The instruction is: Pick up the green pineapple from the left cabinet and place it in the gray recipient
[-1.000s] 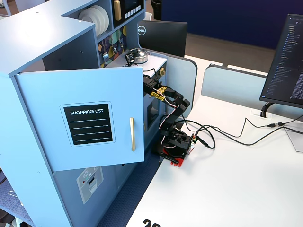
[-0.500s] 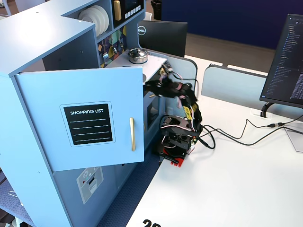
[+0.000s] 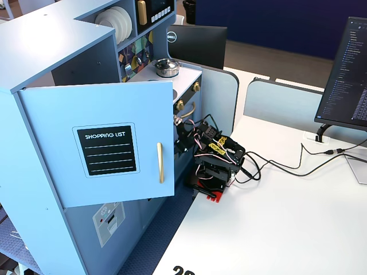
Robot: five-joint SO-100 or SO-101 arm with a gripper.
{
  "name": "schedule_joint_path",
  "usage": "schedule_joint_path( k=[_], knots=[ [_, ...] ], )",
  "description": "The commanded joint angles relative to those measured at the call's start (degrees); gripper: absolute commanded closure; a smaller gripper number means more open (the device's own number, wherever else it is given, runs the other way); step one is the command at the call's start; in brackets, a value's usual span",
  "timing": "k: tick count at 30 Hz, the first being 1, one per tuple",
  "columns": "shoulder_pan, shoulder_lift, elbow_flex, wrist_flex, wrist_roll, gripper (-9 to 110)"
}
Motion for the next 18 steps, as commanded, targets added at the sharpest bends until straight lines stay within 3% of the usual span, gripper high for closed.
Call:
schedule_joint_path(
  k=[1,11,18],
  knots=[
    [-0.3,0.2,7.2,-1.1,1.2,102],
    [-2.7,0.2,9.0,16.6,-0.4,100],
    [-0.4,0.3,9.0,17.5,0.7,99]
  ],
)
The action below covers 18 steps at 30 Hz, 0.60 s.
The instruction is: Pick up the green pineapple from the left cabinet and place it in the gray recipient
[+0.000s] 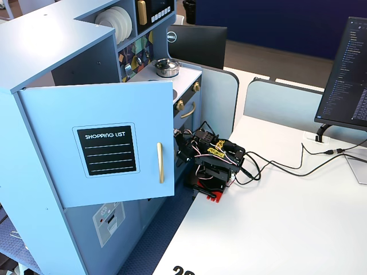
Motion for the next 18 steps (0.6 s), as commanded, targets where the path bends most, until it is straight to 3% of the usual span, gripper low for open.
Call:
schedule_joint_path(
  k=[1,18],
  knots=[
    [1.4,-0.2,0.1,10.3,0.4,99],
    [1.4,-0.2,0.1,10.3,0.4,98]
  ],
)
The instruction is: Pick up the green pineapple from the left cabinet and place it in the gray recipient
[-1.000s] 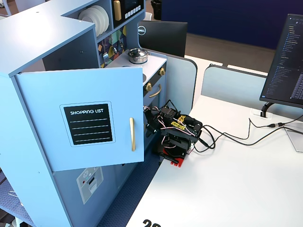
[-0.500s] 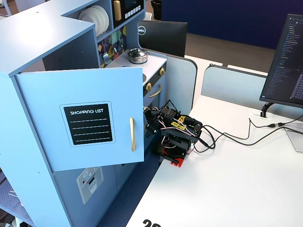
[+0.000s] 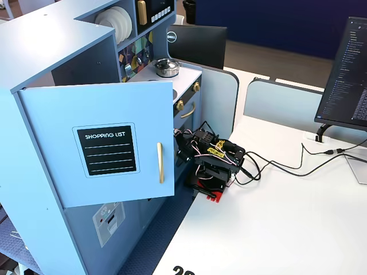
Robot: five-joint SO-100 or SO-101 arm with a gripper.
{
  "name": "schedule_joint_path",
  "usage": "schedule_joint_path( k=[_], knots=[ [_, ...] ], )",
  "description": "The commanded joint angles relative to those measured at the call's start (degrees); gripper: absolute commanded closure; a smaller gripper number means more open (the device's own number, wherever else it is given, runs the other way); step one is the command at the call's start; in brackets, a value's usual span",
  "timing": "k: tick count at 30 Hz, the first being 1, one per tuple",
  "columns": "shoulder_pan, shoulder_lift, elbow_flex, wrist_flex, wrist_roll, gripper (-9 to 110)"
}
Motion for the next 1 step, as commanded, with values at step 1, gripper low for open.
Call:
schedule_joint_path(
  k=[1],
  knots=[
    [0.9,-0.2,0.1,10.3,0.4,98]
  ],
)
